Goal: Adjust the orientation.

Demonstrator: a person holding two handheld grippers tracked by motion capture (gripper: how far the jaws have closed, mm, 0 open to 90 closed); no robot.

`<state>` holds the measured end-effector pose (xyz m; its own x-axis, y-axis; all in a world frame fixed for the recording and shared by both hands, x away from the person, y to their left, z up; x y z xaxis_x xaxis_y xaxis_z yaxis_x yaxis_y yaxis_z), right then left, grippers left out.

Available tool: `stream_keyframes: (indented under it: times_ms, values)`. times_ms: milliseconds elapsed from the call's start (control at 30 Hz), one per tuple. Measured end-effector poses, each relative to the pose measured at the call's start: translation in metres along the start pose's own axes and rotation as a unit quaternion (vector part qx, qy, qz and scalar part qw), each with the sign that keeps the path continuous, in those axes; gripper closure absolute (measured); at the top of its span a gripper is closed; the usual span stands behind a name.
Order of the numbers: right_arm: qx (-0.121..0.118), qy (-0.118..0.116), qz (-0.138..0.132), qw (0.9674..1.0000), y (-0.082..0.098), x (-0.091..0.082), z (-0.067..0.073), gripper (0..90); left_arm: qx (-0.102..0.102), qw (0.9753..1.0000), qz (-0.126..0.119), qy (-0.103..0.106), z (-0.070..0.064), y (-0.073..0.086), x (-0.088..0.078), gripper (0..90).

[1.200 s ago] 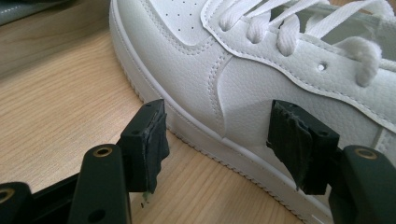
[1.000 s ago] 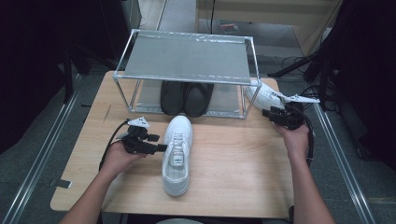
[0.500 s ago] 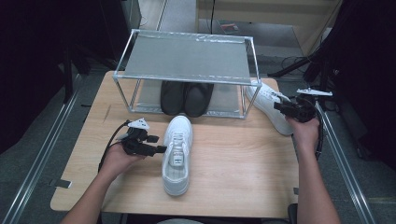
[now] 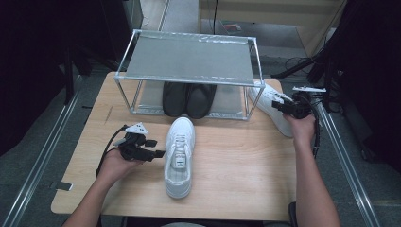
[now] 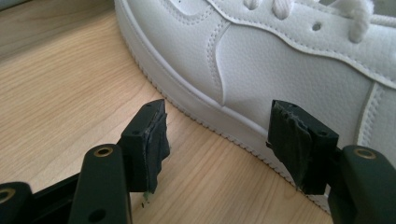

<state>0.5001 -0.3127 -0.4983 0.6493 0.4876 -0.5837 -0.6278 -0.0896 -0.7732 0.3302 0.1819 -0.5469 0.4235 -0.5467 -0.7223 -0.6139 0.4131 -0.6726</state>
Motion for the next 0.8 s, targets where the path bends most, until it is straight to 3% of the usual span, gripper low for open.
stream_keyframes:
  times_ms: [200,433,800]
  values:
    - [-0.019,0.017,0.008,0.9996,0.0012,0.0069,-0.0005,60.2,-0.005,1.0,-0.001,-0.004,-0.0004,0.0043,-0.0037,37.8]
    - [-0.005,0.008,0.022,0.9997,0.0002,0.0065,-0.004,72.2,-0.006,1.0,-0.001,-0.007,-0.0007,0.0079,-0.0063,37.8]
    - [0.004,-0.001,0.027,0.9996,-0.0006,0.0055,-0.003,79.9,-0.005,1.0,-0.001,-0.006,-0.0013,0.0083,-0.0066,37.8]
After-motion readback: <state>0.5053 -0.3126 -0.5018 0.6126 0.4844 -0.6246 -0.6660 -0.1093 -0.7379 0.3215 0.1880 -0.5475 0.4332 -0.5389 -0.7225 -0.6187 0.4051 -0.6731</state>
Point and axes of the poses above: each handheld gripper's, and its own axes: x roughly forward along the jaws, y roughly out of its underside, z roughly to its left, the point moved 5 cm from there along x, roughly forward along the jaws, and after that the axes turned 7 degrees about -y, right-handed, at the moved point
